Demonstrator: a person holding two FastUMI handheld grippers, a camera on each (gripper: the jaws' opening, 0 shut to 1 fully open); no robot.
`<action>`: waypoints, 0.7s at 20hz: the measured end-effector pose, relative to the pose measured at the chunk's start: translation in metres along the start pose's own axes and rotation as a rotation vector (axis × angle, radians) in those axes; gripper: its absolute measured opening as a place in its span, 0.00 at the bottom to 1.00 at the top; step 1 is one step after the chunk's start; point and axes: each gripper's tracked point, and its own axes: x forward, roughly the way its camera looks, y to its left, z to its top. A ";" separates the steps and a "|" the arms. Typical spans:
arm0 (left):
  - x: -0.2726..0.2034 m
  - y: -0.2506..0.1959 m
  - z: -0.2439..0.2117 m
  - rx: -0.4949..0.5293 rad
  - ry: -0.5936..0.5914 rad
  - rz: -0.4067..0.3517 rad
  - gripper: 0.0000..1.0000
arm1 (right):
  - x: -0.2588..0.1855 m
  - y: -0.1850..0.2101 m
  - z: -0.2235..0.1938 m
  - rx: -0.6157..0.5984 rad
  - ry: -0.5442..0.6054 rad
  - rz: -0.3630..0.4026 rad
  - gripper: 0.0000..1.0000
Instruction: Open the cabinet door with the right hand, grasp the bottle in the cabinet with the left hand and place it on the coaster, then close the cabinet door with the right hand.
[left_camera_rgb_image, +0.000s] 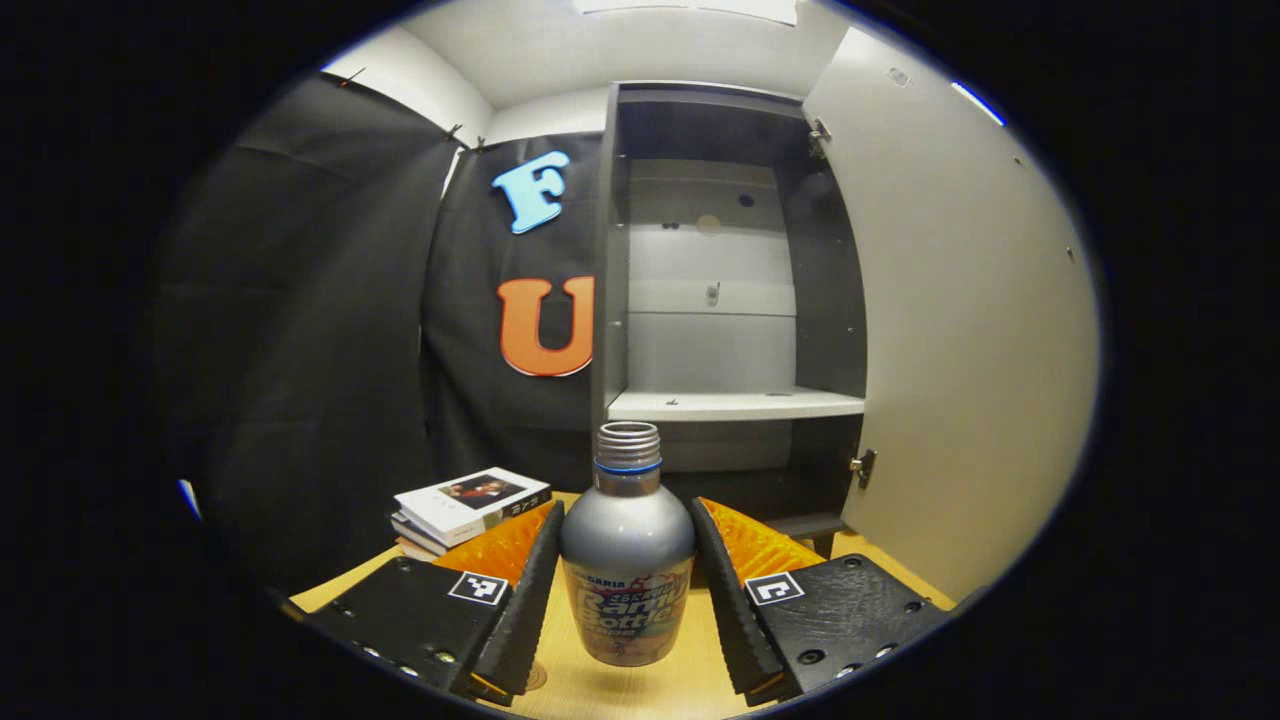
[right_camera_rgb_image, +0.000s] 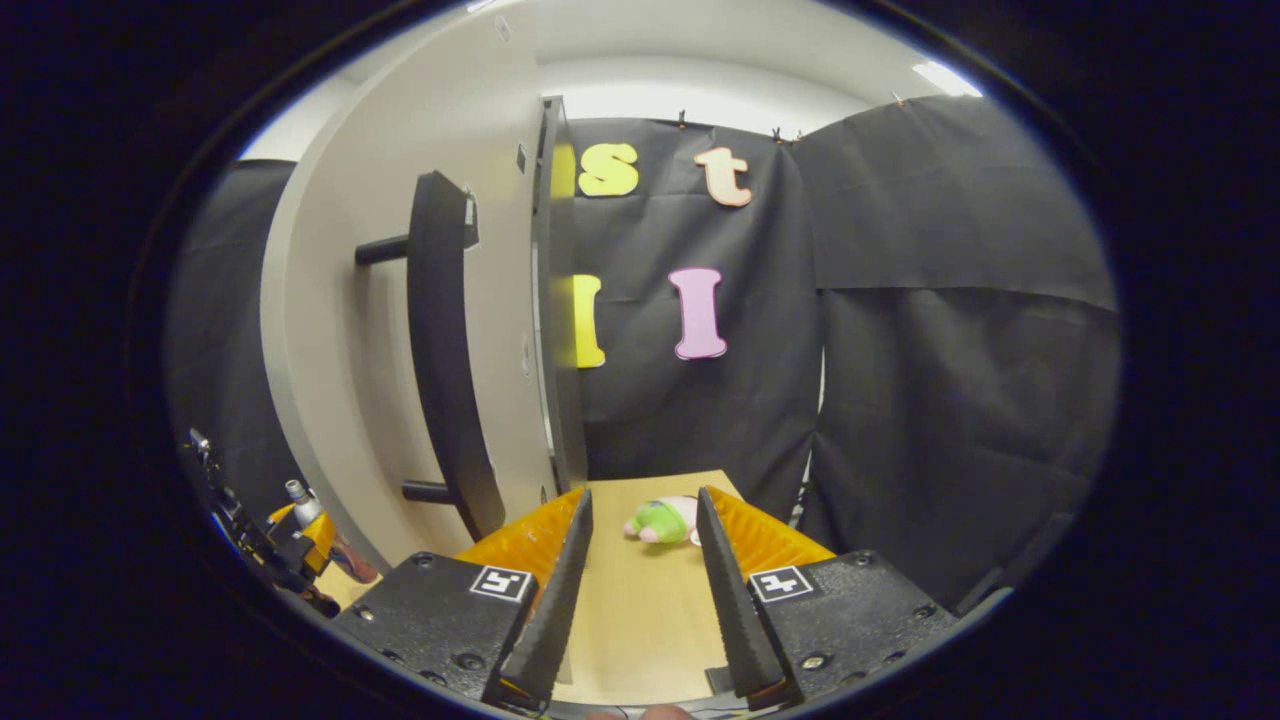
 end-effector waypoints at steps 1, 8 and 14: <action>-0.003 0.014 -0.015 0.003 0.003 0.022 0.71 | 0.002 0.000 -0.005 -0.005 0.020 -0.010 0.65; -0.005 0.102 -0.116 -0.007 0.055 0.188 0.71 | 0.003 0.013 -0.047 -0.025 0.172 -0.074 0.65; -0.004 0.112 -0.120 0.024 -0.007 0.196 0.71 | 0.003 0.010 -0.065 -0.026 0.227 -0.127 0.65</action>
